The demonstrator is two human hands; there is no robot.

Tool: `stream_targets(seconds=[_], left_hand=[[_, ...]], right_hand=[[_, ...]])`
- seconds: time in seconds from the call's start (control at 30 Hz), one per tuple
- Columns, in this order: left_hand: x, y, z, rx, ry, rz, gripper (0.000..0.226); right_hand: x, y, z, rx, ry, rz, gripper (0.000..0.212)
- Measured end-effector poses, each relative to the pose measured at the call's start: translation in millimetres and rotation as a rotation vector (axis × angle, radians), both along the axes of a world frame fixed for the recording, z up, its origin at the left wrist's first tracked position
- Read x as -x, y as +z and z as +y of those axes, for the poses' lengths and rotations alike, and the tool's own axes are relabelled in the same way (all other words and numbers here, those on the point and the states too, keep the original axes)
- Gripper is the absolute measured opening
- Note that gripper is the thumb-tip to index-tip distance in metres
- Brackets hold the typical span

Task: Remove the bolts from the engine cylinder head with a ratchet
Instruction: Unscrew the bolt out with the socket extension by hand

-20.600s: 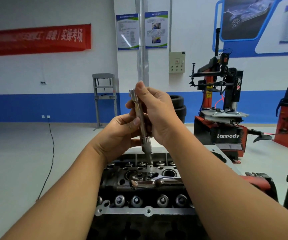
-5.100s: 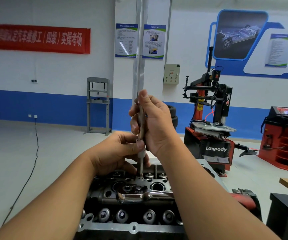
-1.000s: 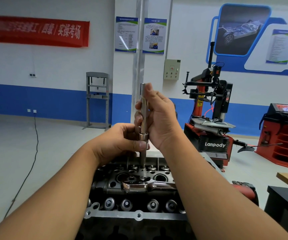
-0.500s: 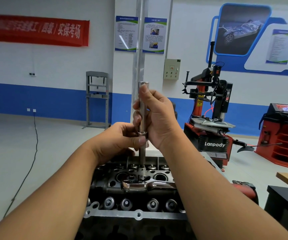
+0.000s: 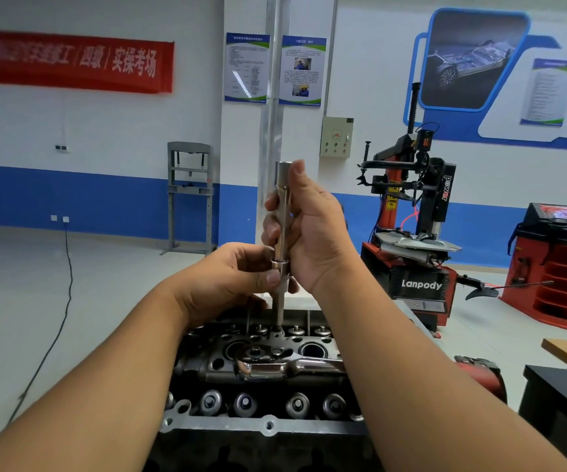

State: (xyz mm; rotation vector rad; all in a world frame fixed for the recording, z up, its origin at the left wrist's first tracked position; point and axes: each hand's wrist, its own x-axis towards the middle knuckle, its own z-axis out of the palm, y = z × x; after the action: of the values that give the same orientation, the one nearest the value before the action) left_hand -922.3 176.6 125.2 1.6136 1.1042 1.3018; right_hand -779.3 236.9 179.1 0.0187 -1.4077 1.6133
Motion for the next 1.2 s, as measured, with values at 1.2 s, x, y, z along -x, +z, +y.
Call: stream_targets(seconds=[1.2], left_hand=[[-5.3,2.1,-3.2,-0.007,0.047,0.068,0.042]], right_hand=[[1.4,-2.2,-3.1,-0.051,-0.052,0.008,0.034]])
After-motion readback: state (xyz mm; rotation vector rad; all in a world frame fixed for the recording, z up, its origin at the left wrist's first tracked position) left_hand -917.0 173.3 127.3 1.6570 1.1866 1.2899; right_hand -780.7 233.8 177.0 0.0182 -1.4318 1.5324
